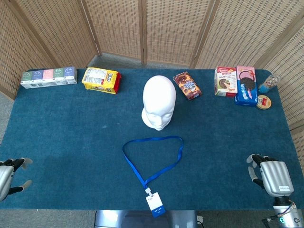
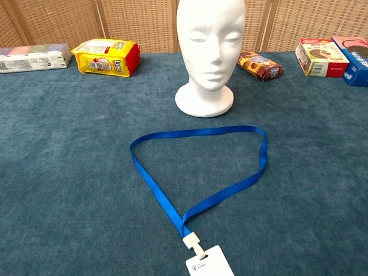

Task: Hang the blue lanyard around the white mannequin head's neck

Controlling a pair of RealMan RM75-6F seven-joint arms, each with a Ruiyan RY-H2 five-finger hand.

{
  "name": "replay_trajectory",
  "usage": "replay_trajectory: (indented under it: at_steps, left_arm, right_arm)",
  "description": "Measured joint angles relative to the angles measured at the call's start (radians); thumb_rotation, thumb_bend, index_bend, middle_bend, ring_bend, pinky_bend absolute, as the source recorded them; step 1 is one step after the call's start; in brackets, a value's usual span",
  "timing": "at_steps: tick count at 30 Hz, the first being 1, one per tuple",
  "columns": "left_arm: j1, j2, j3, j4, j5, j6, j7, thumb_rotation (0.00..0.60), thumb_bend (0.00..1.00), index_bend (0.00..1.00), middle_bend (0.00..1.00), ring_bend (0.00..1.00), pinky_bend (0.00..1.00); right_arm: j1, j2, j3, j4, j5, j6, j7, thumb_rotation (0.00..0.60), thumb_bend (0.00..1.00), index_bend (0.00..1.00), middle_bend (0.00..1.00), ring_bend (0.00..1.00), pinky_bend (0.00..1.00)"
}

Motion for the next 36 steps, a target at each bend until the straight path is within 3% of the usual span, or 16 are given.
replay_trajectory:
  at_steps: [9,21,25,27,30,36]
  left_arm:
    - [-0.014,0.011,-0.008,-0.017,0.006,-0.009,0.012,0.595,0.18,0.35,0.48,0.42,0.43]
    - [-0.075,0.068,-0.039,-0.076,0.018,-0.056,0.050,0.595,0.18,0.35,0.48,0.42,0.43]
    - [-0.095,0.087,-0.045,-0.096,0.021,-0.076,0.057,0.598,0.18,0.35,0.48,0.42,0.43]
    - [-0.105,0.098,-0.051,-0.106,0.019,-0.085,0.059,0.598,0.18,0.35,0.48,0.42,0.43]
    - [-0.119,0.102,-0.060,-0.114,0.008,-0.100,0.056,0.593,0.18,0.35,0.48,0.42,0.43]
    - [-0.163,0.108,-0.076,-0.132,-0.027,-0.164,0.083,0.596,0.18,0.35,0.48,0.42,0.43]
  right_arm:
    - [0.006,-0.003,0.001,0.006,-0.014,-0.008,0.021,0.600,0.45,0.47,0.56,0.59,0.64]
    - [0.108,0.039,0.028,-0.064,-0.077,-0.102,0.157,0.600,0.45,0.45,0.57,0.60,0.64]
    - [0.165,0.056,0.030,-0.076,-0.105,-0.174,0.208,0.600,0.44,0.43,0.66,0.76,0.78]
    - [0.195,0.061,0.032,-0.077,-0.121,-0.206,0.213,0.600,0.42,0.42,0.75,0.87,0.88]
    - [0.249,0.058,0.037,-0.076,-0.148,-0.270,0.197,0.600,0.38,0.42,0.83,0.98,0.96]
    - [0.365,0.025,0.063,-0.068,-0.142,-0.429,0.106,0.600,0.33,0.42,0.89,1.00,1.00]
